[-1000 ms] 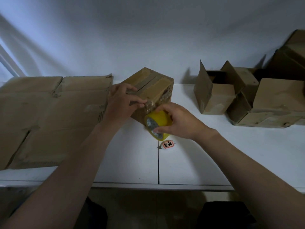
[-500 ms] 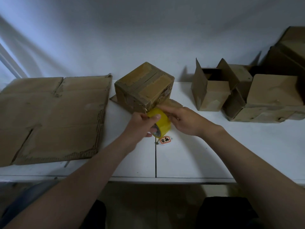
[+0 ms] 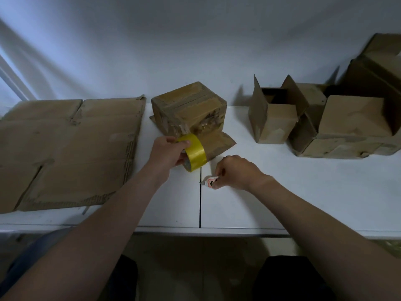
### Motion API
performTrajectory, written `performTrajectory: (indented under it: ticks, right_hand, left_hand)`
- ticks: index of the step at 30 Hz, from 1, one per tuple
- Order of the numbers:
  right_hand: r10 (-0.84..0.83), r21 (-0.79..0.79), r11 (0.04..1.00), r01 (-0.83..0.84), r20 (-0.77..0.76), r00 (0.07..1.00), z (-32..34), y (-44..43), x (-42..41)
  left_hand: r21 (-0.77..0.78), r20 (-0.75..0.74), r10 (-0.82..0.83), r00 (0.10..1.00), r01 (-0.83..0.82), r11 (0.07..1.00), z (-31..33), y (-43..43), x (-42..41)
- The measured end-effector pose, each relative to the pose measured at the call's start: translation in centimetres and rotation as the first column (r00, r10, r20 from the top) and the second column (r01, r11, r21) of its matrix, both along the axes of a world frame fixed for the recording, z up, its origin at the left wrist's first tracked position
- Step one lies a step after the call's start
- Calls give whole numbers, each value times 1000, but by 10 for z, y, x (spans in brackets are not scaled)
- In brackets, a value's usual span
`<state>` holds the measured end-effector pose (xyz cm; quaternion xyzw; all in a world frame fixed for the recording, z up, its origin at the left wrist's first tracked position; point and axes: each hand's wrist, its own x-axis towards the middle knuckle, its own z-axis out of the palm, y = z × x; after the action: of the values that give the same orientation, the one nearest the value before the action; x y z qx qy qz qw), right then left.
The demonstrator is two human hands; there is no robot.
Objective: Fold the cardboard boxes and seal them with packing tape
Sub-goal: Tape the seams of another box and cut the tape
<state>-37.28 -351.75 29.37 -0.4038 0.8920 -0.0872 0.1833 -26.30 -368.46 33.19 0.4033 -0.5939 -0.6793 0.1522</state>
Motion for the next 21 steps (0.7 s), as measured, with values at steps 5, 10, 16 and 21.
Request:
performTrajectory:
  ticks: [5,10,16,21]
  right_hand:
    - [21,-111,994,-13,71,997,18,15,-15]
    - [-79,-442,878,187,251,965,46,19,-22]
    - [-114,-627,682,378,418,901,57,1,-35]
    - [-149,-737,393,551,540,828,48,-32,-56]
  left_hand:
    - [-3,-11,29,1000,-29,1000,-1,-10,0]
    - [13,-11,47,999,-46,999,1,-18,-1]
    - [12,-44,70,997,-70,998,-2,-30,3]
    - [25,-60,100,993,-98,995,-2,-36,0]
